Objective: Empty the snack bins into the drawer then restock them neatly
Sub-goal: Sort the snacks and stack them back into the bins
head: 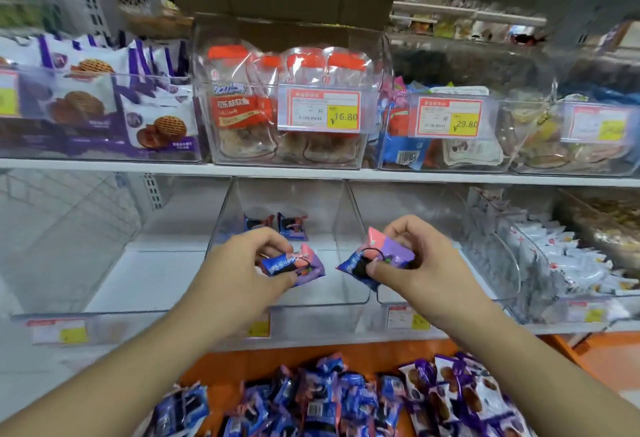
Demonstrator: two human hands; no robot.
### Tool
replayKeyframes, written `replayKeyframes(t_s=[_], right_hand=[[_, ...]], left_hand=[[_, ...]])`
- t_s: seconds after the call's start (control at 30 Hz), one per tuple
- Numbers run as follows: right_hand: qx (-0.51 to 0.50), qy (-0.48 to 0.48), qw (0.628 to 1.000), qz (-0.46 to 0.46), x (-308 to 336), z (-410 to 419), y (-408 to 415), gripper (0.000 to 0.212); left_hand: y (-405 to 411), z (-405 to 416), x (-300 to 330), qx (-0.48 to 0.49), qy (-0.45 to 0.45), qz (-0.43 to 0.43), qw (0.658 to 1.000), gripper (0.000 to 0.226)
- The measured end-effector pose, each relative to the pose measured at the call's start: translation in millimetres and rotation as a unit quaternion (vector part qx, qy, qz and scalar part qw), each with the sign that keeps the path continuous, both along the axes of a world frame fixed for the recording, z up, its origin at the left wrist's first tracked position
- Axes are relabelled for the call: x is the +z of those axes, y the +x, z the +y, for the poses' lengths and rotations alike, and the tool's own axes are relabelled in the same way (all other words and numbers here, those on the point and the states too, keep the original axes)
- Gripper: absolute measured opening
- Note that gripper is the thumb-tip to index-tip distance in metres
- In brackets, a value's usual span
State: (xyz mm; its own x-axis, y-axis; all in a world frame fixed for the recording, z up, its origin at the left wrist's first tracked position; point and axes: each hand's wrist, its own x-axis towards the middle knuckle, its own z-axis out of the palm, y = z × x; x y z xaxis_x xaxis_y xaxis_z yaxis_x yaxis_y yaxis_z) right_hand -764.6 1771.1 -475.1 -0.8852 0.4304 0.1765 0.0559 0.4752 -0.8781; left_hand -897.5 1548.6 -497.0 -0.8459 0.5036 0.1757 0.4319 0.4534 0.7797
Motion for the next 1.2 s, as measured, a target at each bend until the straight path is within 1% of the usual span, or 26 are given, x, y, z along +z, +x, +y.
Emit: replayKeyframes(t_s=[0.13, 0.2, 0.27, 0.4, 0.47, 0.57, 0.63, 0.77, 0.87, 0.93, 0.97, 1.03, 1.07, 1.13, 1.2], right_hand=[[-0.012, 0.017, 1.0, 0.016, -17, 19, -22, 0.043], [-0.021, 0.032, 0.999, 0.032, -26, 26, -29, 0.04], [-0.04, 0.037, 0.998, 0.035, -34, 33, -32, 0.036], [-0.045, 0.018, 0.999, 0.022, -44, 37, -34, 0.034], [-0.041, 0.001, 0.999, 0.017, -46, 39, -34, 0.034], [-0.039, -0.012, 0.999, 0.019, -50, 39, -33, 0.037], [-0.038, -0.018, 0.999, 0.019, -52, 38, -32, 0.04], [-0.035, -0.025, 0.999, 0.01, -51, 36, -31, 0.038], [-0.036, -0.029, 0.999, 0.007, -50, 34, -30, 0.036], [-0.042, -0.027, 0.999, 0.008, -47, 34, -29, 0.033], [-0.045, -0.026, 0.999, 0.009, -46, 33, -29, 0.032], [-0.046, -0.03, 0.998, 0.011, -44, 33, -30, 0.031], [-0.046, -0.035, 0.998, 0.013, -43, 31, -31, 0.031], [-0.044, -0.046, 0.998, 0.021, -41, 27, -33, 0.03], [-0.043, -0.06, 0.997, 0.034, -38, 21, -36, 0.03]], left_hand=[[-64, 62, -26, 0.014, -0.021, 0.024, 0.999, 0.029], [-94, 93, -44, 0.016, -0.052, 0.053, 0.997, 0.026], [-119, 121, -58, 0.008, -0.082, 0.087, 0.993, 0.029], [-156, 162, -81, -0.01, -0.106, 0.11, 0.988, 0.027], [-169, 172, -92, -0.015, -0.129, 0.146, 0.981, 0.026], [-178, 174, -106, -0.002, -0.194, 0.219, 0.956, 0.029], [-178, 172, -113, 0.005, -0.202, 0.244, 0.949, 0.031], [-174, 169, -116, 0.01, -0.223, 0.24, 0.945, 0.028], [-171, 167, -109, 0.004, -0.237, 0.233, 0.943, 0.037], [-168, 162, -106, 0.015, -0.216, 0.209, 0.954, 0.04], [-165, 159, -102, 0.023, -0.178, 0.183, 0.966, 0.035], [-151, 153, -87, 0.027, -0.05, 0.077, 0.995, 0.019], [-138, 148, -76, 0.021, 0.013, 0.015, 1.0, 0.014], [-108, 132, -51, -0.022, 0.109, -0.095, 0.989, 0.014], [-77, 110, -29, -0.113, 0.164, -0.187, 0.962, 0.017]])
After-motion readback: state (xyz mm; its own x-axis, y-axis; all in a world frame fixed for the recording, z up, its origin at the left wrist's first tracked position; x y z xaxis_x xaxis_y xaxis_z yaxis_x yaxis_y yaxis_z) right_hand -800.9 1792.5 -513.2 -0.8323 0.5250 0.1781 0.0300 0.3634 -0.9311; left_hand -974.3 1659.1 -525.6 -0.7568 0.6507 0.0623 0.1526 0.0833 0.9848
